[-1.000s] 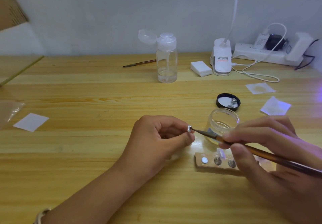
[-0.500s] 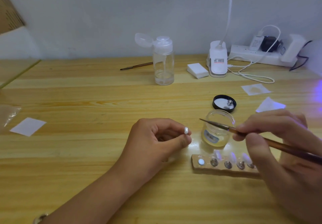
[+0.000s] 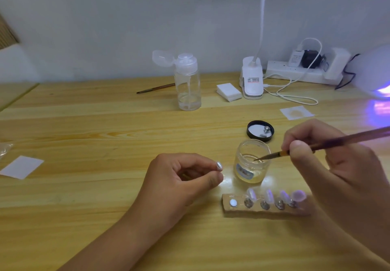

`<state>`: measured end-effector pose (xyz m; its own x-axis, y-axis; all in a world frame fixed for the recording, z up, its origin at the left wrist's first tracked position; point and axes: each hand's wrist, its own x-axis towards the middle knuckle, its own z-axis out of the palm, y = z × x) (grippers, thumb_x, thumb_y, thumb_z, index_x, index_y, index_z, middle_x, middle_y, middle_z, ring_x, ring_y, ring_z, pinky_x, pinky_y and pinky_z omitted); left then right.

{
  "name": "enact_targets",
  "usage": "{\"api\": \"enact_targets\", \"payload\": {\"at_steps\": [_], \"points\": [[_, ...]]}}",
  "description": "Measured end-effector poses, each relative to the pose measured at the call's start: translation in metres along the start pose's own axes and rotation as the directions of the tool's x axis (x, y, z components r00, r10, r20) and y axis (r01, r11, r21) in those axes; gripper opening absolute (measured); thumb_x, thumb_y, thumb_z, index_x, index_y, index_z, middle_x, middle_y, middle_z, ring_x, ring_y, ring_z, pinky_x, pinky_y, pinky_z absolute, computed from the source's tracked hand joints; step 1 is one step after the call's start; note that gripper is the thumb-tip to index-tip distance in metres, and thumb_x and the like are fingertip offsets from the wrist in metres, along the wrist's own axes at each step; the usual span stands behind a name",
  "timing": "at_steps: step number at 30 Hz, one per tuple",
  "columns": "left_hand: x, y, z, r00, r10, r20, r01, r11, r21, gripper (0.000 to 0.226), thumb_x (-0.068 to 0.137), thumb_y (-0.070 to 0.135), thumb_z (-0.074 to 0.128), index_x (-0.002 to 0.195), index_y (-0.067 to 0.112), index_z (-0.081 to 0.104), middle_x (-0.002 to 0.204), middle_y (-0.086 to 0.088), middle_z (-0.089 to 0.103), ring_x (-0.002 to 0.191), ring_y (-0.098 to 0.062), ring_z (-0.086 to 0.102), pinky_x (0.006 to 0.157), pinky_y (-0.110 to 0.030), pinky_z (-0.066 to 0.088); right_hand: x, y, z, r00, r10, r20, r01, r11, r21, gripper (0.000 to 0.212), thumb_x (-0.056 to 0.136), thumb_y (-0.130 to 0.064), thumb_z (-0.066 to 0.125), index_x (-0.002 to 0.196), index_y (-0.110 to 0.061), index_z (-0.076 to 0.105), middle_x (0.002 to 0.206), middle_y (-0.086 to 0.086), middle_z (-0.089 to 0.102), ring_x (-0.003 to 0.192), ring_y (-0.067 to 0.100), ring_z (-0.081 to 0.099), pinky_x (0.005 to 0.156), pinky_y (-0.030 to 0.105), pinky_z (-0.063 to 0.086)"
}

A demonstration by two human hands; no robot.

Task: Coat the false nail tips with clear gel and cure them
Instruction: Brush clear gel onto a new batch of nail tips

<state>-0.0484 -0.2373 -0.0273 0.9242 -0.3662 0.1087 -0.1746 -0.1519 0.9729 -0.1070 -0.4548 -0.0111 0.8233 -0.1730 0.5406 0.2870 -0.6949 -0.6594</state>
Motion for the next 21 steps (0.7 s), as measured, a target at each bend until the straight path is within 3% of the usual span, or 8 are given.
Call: {"api": "enact_targets", "payload": {"at_steps": [3,9,21], "points": [[0.0003,-0.0003,0.0007,1.0,0.01,-0.002,-0.009,1.0,0.018,0.012,0.072,0.012,0.083,0.075,0.024,0.08,0.06,0.014,0.068,0.052,0.006,0.054,0.047,-0.006,0.038,0.0016,-0.0009,0.003,0.997,0.012,0.075,-0.012,1.0,-0.011,0.018,0.085,-0.044,0.044,0.083,-0.032,0.057,0.081,-0.011,0.059,0.08,0.008,0.053,0.065,0.012,0.038],[0.0007,-0.0018,0.0008,1.0,0.015,-0.001,-0.015,0.999,0.041,0.013,0.072,0.013,0.083,0.074,0.025,0.08,0.063,0.014,0.07,0.054,0.006,0.055,0.048,-0.006,0.038,-0.0002,0.0009,0.0068,0.987,0.024,0.162,-0.012,0.997,-0.075,0.01,0.089,-0.043,0.05,0.084,-0.038,0.056,0.082,-0.013,0.06,0.087,0.0,0.052,0.069,0.008,0.038],[0.0005,-0.0017,0.0008,1.0,0.02,0.007,-0.021,0.999,0.051,0.013,0.073,0.012,0.083,0.075,0.024,0.08,0.064,0.014,0.07,0.054,0.006,0.055,0.049,-0.006,0.039,-0.0014,-0.0007,0.0072,0.99,-0.001,0.14,0.014,0.996,-0.089,0.007,0.088,-0.034,0.053,0.083,-0.035,0.059,0.082,-0.012,0.061,0.086,0.002,0.053,0.068,0.009,0.039]]}}
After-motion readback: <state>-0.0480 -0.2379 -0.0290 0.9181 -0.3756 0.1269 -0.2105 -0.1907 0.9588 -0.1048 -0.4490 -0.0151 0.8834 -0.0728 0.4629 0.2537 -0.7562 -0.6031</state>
